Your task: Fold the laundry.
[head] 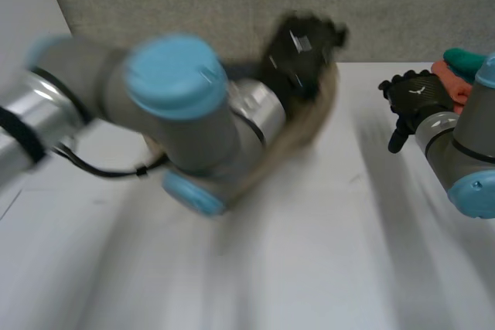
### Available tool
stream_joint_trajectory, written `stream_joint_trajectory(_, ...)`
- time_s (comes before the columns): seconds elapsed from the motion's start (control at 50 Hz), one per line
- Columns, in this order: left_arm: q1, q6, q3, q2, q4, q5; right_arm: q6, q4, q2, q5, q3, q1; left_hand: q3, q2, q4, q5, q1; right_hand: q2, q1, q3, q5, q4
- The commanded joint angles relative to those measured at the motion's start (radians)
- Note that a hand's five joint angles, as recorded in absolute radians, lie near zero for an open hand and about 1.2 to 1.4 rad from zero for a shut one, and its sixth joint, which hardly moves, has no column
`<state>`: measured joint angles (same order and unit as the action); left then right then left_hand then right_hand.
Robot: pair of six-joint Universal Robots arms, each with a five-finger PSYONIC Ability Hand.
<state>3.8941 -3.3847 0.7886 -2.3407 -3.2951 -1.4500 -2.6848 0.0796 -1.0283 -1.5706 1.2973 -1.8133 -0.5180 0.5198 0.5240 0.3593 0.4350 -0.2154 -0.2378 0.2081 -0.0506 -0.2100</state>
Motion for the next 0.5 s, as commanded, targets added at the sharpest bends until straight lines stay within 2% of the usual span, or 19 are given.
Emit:
stream_joint_trajectory(0.02, -0.029, -0.042, 0.006, -0.028, 0.111, -0.049, -0.001, -0.023, 0.016, 0.001, -0.015, 0.022, 0.275, -0.277, -0.281, -0.291, -0.192, 0.041, 0.063, -0.034, 0.051, 0.036)
stream_joint_trajectory(0.2, 0.086, -0.022, 0.171, 0.285, 0.112, -0.148, 0.005, -0.102, -0.033, 0.043, -0.039, -0.021, 0.343, -0.345, -0.349, -0.359, -0.26, 0.041, 0.063, -0.034, 0.051, 0.036)
stream_joint_trajectory(0.3, 0.209, -0.025, 0.279, 0.435, 0.115, -0.145, 0.019, -0.281, -0.084, 0.043, -0.096, -0.112, 0.343, -0.345, -0.349, -0.359, -0.26, 0.041, 0.063, -0.034, 0.051, 0.036)
stream_joint_trajectory(0.42, 0.362, -0.067, 0.363, 0.454, 0.172, -0.118, -0.042, -0.518, -0.075, -0.011, -0.171, -0.25, 0.343, -0.345, -0.349, -0.359, -0.26, 0.041, 0.063, -0.034, 0.051, 0.036)
stream_joint_trajectory(0.44, 0.413, -0.096, 0.38, 0.445, 0.181, -0.103, -0.096, -0.567, -0.058, -0.029, -0.19, -0.294, 0.343, -0.345, -0.349, -0.359, -0.26, 0.041, 0.063, -0.034, 0.051, 0.036)
stream_joint_trajectory(0.5, 0.47, -0.145, 0.397, 0.416, 0.192, -0.069, -0.194, -0.607, -0.027, -0.048, -0.21, -0.356, 0.343, -0.345, -0.349, -0.359, -0.26, 0.041, 0.063, -0.034, 0.051, 0.036)
